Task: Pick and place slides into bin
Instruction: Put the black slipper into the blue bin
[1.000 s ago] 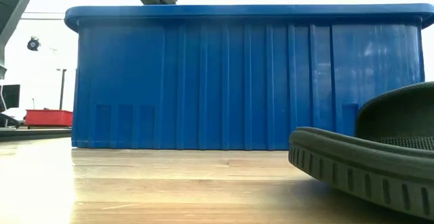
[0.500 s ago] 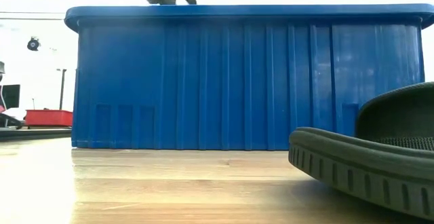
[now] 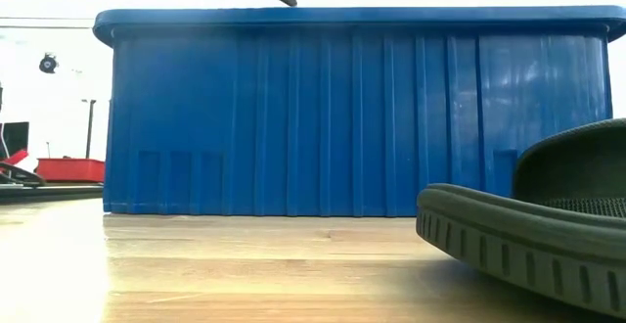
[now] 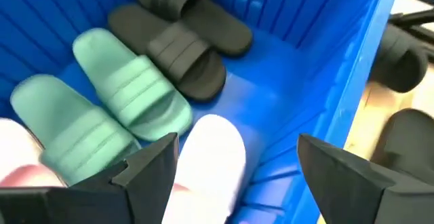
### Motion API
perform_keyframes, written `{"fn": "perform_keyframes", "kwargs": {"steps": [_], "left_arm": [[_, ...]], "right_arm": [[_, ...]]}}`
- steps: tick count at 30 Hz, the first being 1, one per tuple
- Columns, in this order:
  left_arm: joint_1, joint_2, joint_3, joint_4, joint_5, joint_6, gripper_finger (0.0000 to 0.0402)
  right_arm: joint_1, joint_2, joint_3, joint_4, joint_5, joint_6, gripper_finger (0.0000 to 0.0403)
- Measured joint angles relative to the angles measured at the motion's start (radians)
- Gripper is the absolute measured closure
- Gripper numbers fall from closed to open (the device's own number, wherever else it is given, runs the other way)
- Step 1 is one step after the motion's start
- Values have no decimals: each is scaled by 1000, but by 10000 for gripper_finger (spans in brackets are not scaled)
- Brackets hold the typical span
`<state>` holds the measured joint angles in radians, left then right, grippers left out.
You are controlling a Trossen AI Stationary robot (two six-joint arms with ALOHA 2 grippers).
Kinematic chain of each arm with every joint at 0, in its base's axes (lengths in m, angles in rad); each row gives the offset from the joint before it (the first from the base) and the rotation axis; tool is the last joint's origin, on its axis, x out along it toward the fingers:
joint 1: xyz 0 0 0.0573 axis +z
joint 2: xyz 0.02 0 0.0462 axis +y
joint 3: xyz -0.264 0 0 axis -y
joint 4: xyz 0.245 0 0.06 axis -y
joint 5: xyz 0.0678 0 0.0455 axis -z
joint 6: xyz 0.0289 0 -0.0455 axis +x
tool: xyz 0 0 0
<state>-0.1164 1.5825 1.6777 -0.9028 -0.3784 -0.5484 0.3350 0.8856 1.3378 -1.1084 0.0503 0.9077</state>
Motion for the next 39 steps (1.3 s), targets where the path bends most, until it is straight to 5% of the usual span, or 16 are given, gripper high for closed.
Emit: {"fn": "perform_keyframes", "kwargs": {"steps": [5,10,21,27,39], "left_arm": [[-70,0,-31,-16,-93,-64,118],[-138,-23,-69,-23,-144,-101,118],[-243,-27,-72,-21,-246,-102,118],[-256,-29,-70,-16,-247,-102,118],[-257,-30,-70,9,-236,-101,118]], "right_arm": [[347,50,-118,164,322,320,394],[565,178,-149,236,621,686,394],[702,704,52,217,603,1133,394],[685,852,72,254,527,1241,387],[562,904,-52,474,447,1277,232]]}}
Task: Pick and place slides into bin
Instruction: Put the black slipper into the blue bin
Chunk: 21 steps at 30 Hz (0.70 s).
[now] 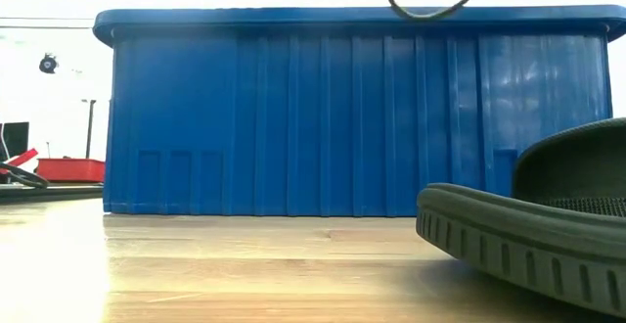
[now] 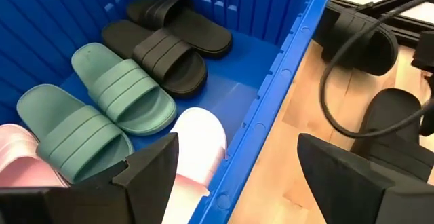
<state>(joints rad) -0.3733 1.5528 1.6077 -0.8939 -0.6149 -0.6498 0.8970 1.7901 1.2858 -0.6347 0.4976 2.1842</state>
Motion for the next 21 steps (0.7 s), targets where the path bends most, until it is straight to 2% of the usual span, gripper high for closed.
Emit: {"fn": "perform_keyframes", "kwargs": {"steps": [3,7,11,14,17,19,20,21], "left_arm": [[0,0,0,0,2,0,118],[0,0,0,-4,11,0,118],[0,0,0,-5,16,1,118],[0,0,0,-4,18,1,118],[0,0,0,-5,20,1,118],[0,-1,0,-4,23,2,118],[0,-2,0,-5,25,2,118],[0,-2,0,-5,27,4,118]], "right_arm": [[-19,7,-11,16,-1,-17,195],[-21,34,-18,23,-35,-36,170],[-26,62,-35,58,-34,-29,164],[-46,104,-56,152,-36,-38,173],[-64,133,-61,275,-41,-92,224],[-73,126,-47,309,-52,-147,297],[-73,114,-34,297,-57,-177,340],[-74,98,-16,260,-56,-210,367]]}}
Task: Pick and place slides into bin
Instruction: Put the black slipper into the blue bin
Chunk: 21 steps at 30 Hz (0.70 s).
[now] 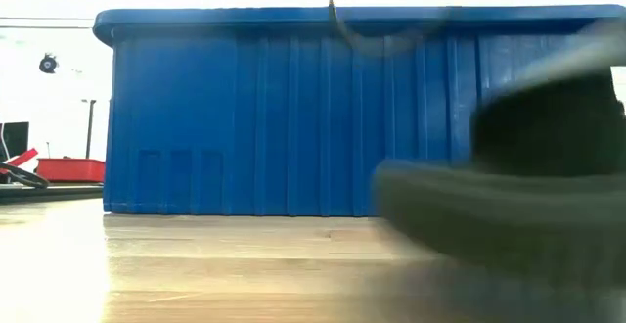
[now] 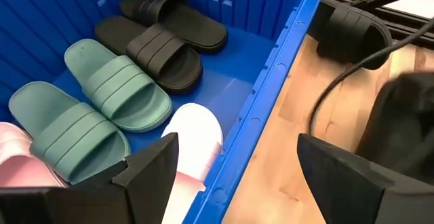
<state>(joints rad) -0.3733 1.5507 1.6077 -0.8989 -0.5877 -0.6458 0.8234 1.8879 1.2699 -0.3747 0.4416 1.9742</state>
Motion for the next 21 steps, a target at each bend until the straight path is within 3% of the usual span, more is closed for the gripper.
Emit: {"fn": "perform_keyframes", "kwargs": {"steps": [5,8,14,19,21], "left_arm": [[0,-4,0,-1,0,32,118],[1,-12,0,-2,-6,41,118],[2,-58,0,-18,-77,81,118],[7,-132,0,-26,-174,85,118],[15,-153,0,-18,-210,86,118]], "right_arm": [[0,-115,111,-359,-62,-24,391],[7,-209,180,-446,-76,-59,393],[-10,-368,395,-591,74,-183,393],[-142,-406,622,-984,137,-321,394],[-225,-406,664,-1054,127,-396,394]]}}
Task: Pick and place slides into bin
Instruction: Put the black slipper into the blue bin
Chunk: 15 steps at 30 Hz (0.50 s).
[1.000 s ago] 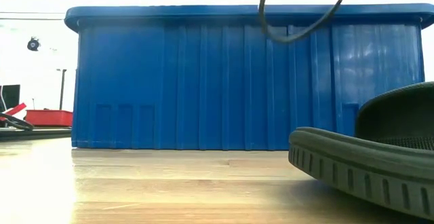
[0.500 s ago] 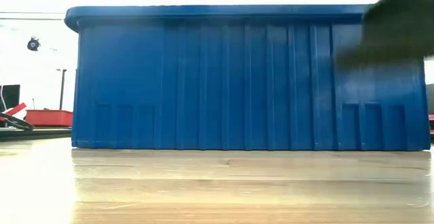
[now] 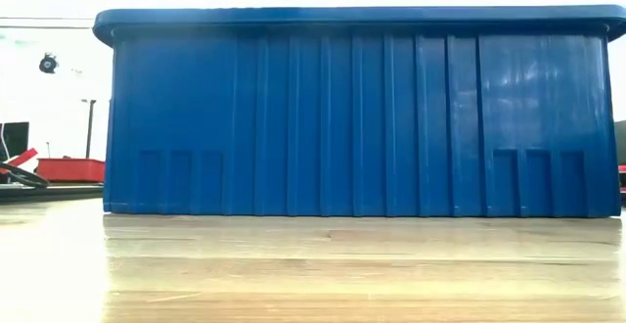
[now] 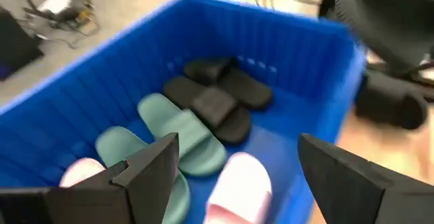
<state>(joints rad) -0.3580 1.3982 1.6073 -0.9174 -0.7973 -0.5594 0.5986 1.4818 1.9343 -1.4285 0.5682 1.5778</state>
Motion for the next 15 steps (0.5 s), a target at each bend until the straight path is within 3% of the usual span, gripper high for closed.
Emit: {"fn": "perform_keyframes", "kwargs": {"steps": [6,11,15], "left_arm": [[26,-29,0,2,-50,0,118],[41,-19,-1,0,-51,0,118],[45,-6,-3,-11,-51,0,118]], "right_arm": [[-272,3,-31,57,-133,-332,394],[-458,7,-234,254,-298,-552,395],[-565,6,-405,411,-368,-624,395]]}}
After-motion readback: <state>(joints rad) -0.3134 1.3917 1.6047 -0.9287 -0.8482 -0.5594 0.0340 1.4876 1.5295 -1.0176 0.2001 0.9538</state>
